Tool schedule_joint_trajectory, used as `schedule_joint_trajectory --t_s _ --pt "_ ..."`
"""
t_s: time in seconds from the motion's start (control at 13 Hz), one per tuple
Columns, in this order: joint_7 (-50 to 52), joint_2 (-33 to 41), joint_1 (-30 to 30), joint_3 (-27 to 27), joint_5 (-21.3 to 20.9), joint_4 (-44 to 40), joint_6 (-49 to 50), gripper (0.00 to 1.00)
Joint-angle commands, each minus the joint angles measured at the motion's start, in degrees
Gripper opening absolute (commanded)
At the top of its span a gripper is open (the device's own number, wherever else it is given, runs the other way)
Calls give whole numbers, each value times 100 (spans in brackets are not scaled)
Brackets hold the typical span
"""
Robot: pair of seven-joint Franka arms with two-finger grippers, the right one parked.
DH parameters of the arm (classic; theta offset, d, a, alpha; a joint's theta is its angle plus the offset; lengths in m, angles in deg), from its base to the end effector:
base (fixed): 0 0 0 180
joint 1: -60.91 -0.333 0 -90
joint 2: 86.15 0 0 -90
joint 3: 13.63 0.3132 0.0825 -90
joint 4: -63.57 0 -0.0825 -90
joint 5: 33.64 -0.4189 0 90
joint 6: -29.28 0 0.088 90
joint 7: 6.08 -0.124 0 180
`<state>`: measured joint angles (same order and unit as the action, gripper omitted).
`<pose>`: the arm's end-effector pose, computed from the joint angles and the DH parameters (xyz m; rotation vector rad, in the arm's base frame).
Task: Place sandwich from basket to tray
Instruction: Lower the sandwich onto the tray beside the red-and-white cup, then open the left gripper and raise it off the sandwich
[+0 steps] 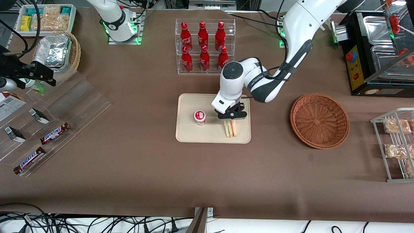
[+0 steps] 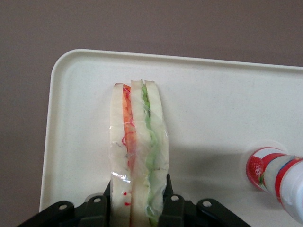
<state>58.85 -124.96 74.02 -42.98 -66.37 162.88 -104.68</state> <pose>0.5384 -0.4403 0.1893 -3.1114 -0.1550 -0.1761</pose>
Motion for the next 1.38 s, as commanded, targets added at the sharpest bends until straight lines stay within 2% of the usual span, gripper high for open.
schedule_joint_trajectory --t_s 0.0,0.08,0.15,0.23,0.31,0.85,1.15,1.31 --pt "161 -56 51 9 -190 -43 -34 40" --pt "161 -74 69 17 -190 -43 -42 47" --pt "161 -74 69 17 -199 -43 -60 66" --pt "152 -83 60 9 -277 -43 -60 90" --pt "152 -83 69 9 -365 -43 -60 100" --pt "82 118 25 -44 -331 -113 228 100" --pt "64 645 -132 -307 -85 -279 581 100" --pt "-241 743 -203 -526 265 -699 1255 100"
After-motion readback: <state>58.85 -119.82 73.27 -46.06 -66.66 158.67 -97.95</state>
